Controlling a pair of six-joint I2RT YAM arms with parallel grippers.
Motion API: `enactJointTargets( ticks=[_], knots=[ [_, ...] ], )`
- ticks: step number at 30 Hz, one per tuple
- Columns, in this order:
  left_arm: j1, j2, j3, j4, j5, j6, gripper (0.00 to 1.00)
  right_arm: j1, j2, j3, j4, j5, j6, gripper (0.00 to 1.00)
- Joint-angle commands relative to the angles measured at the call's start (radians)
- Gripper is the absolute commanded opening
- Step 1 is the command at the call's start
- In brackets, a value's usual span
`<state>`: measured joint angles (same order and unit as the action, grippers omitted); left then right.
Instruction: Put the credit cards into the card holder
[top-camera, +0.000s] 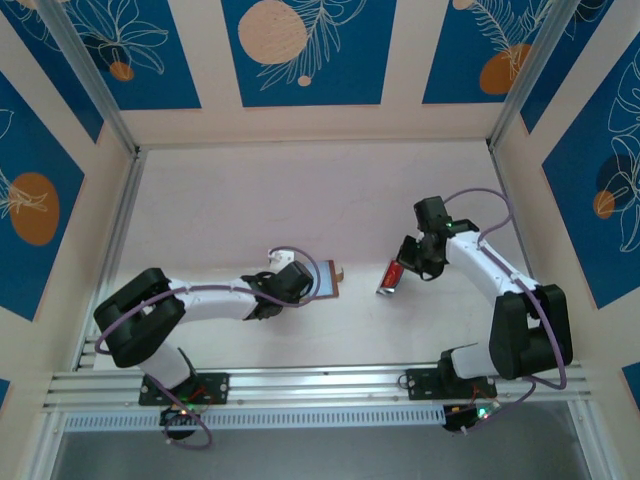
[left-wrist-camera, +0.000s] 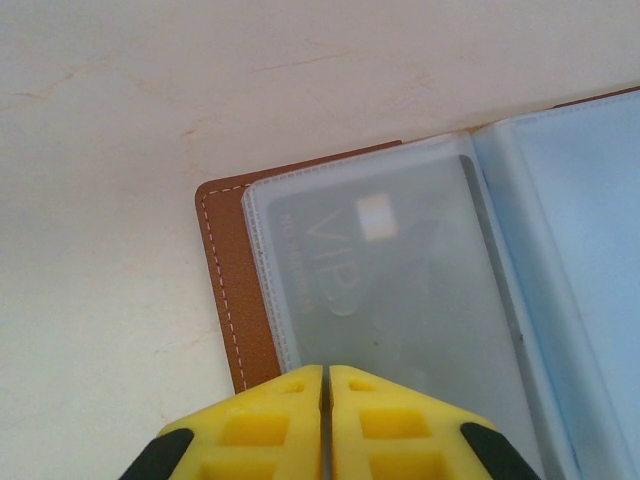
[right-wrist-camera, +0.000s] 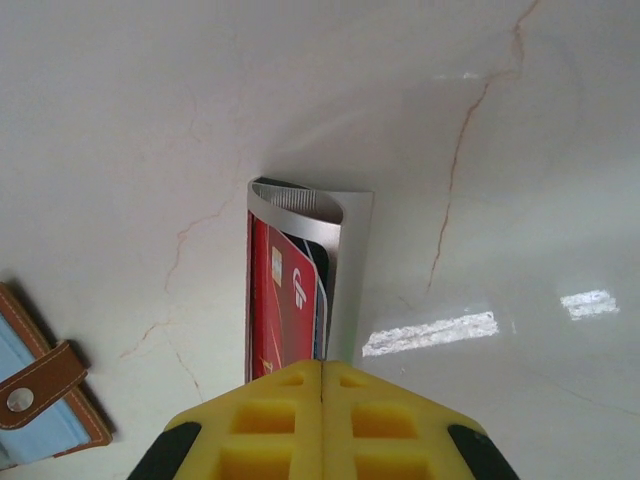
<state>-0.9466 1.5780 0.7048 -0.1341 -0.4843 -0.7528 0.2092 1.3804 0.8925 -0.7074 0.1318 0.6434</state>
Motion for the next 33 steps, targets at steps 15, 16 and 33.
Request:
enactJointTargets(
  ticks=[15, 16, 33],
  knots=[
    [0.008, 0.04, -0.031, -0.068, 0.026, -0.012, 0.09, 0.083, 0.102, 0.109, -0.036, 0.065, 0.01, 0.02],
    [0.008, 0.04, -0.031, -0.068, 0.026, -0.011, 0.09, 0.084, 0.107, 0.111, -0.038, 0.068, 0.009, 0.02],
    [0.008, 0.049, -0.025, -0.067, 0.029, -0.011, 0.09, 0.086, 0.12, 0.094, -0.055, 0.109, 0.002, 0.09]
  ],
)
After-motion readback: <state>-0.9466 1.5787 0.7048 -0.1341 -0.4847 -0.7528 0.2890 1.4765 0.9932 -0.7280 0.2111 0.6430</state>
